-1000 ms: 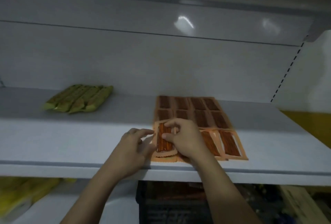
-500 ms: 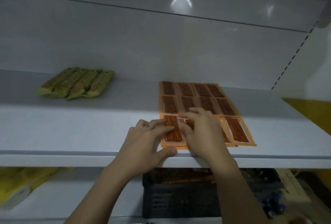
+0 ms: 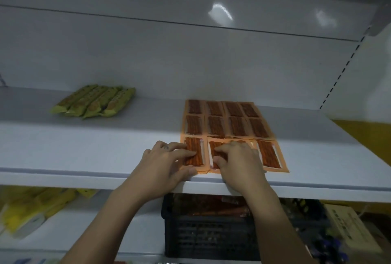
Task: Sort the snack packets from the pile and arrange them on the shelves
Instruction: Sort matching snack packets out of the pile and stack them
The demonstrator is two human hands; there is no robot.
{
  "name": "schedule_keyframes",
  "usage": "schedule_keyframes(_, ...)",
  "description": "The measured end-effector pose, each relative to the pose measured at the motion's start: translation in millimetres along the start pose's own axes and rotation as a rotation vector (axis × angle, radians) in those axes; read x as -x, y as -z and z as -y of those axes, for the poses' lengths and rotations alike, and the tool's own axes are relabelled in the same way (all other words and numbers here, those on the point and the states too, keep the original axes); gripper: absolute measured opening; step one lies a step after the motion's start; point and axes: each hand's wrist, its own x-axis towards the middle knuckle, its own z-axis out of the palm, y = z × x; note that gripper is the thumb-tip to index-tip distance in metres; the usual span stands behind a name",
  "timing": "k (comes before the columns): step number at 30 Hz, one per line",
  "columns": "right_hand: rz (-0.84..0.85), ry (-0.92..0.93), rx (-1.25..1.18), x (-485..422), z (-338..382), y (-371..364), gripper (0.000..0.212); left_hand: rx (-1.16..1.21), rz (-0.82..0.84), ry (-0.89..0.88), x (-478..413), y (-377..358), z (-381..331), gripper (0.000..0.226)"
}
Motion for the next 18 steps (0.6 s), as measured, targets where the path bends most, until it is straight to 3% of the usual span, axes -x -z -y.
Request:
schedule_keyframes(7,-0.091,0.145,-0.089,-3.7,-1.0,12.1,0.043,-0.040,-0.067,0.114,8.9,6.5,-15.4,0.058)
schedule_keyframes(12,-0.024,0.324,-0.116,-11.4,19.8,20.2,0.059,-0.133,-0.159,0.253,36.6,26.2,-16.7,0.086)
schedule_keyframes(18,0.109,0.570,-0.117,-10.1,68.4,12.6,0.071,-0.275,-0.277,0.441,96.3,65.9,-1.7,0.091)
